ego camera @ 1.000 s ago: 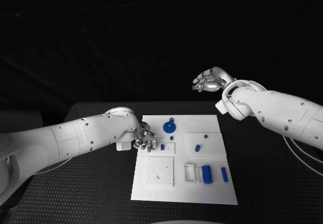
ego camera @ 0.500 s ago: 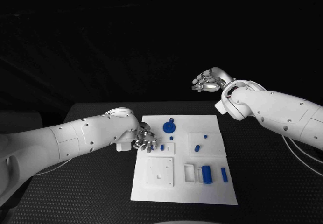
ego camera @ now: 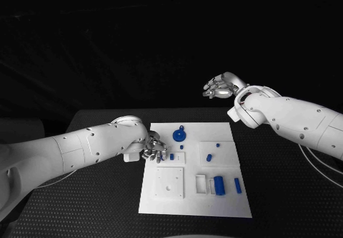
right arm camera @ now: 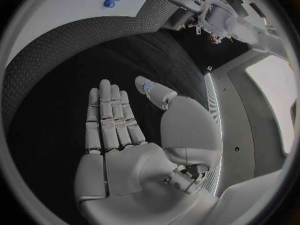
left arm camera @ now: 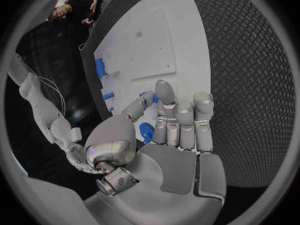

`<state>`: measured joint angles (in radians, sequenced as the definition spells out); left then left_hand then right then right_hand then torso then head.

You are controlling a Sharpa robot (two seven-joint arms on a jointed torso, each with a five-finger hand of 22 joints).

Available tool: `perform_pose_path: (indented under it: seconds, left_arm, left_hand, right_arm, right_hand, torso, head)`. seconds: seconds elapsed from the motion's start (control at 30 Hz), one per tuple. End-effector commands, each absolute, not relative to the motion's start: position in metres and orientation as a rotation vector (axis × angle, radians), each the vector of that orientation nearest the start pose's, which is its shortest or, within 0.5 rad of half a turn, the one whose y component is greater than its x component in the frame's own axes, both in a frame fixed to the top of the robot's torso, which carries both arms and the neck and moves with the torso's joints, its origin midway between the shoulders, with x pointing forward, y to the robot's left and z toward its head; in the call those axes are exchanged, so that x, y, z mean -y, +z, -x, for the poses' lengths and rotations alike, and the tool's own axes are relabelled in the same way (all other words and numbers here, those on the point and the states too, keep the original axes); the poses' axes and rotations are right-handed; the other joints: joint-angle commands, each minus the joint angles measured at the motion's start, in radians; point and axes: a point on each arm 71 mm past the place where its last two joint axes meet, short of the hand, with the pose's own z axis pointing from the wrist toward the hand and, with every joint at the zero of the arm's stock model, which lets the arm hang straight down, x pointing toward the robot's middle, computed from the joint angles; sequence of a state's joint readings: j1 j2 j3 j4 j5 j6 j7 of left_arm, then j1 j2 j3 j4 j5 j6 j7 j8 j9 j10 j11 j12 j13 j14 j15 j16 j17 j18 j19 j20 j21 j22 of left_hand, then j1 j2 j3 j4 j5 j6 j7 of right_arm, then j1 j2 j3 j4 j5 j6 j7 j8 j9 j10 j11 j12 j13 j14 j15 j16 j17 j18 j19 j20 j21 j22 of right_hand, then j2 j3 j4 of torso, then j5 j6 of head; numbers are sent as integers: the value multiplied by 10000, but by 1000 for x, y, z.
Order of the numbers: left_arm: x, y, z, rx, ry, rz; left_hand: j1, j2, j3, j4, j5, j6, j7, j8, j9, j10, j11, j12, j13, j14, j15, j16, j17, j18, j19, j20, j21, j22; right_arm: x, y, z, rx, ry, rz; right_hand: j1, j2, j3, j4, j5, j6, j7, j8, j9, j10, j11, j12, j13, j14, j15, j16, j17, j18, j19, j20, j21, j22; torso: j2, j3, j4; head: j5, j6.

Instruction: Assemble the parts on the task board

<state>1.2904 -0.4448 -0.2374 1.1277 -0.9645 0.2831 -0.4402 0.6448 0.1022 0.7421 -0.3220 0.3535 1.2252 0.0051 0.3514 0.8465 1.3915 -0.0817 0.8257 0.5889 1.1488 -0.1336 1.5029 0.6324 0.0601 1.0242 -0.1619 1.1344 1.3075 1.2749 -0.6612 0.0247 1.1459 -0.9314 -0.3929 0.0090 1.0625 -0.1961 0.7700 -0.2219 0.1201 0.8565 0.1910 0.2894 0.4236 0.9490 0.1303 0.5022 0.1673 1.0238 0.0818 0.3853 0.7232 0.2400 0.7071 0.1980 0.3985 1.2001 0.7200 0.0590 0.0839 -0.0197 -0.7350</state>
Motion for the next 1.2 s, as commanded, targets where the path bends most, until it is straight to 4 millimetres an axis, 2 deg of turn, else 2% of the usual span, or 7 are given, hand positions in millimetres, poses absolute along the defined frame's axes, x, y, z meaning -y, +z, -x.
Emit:
perform_pose_path:
  seconds: [0.03, 0.5, 1.2]
  left_arm:
    - [-125, -266, -518, -25086, -3924, -128]
    - [-127, -266, -518, -25032, -3965, -70]
    - [-130, -266, -520, -24759, -4113, 122]
  left_hand:
    - [91, 104, 611, 361, 79, -19, -52, 12, 16, 69, -231, 56, 14, 667, -723, -49, 13, 244, -42, -1027, 34, 158]
    - [100, 104, 613, 361, 75, -21, -53, 11, 23, 70, -233, 60, 18, 670, -724, -50, 17, 246, -39, -1029, 36, 156]
    - [126, 91, 620, 359, 89, -16, -60, 15, 47, 79, -241, 80, 33, 687, -730, -40, 36, 252, -27, -1031, 49, 155]
  right_arm:
    - [229, -142, -572, -15253, 8004, -4008]
    - [229, -143, -572, -15269, 8010, -4006]
    - [228, -143, -572, -15298, 8024, -3998]
  right_hand:
    - [19, 62, -56, -23, -13, -41, 4, 52, -11, 88, 4, -41, -14, 42, 33, -69, -2, -12, -28, 77, -32, 14]
    - [18, 66, -61, -22, -11, -39, 3, 54, -14, 93, 4, -45, -23, 43, 33, -75, -1, -10, -30, 80, -35, 16]
    - [19, 86, -72, -22, -13, -32, 0, 61, -23, 107, 4, -59, -55, 47, 35, -95, 4, -3, -33, 88, -46, 23]
  torso:
    - [-3, 2, 2]
    - [0, -6, -2]
    - [-4, 5, 1]
  head:
    - [-2, -13]
    - [6, -3]
    - [-7, 12]
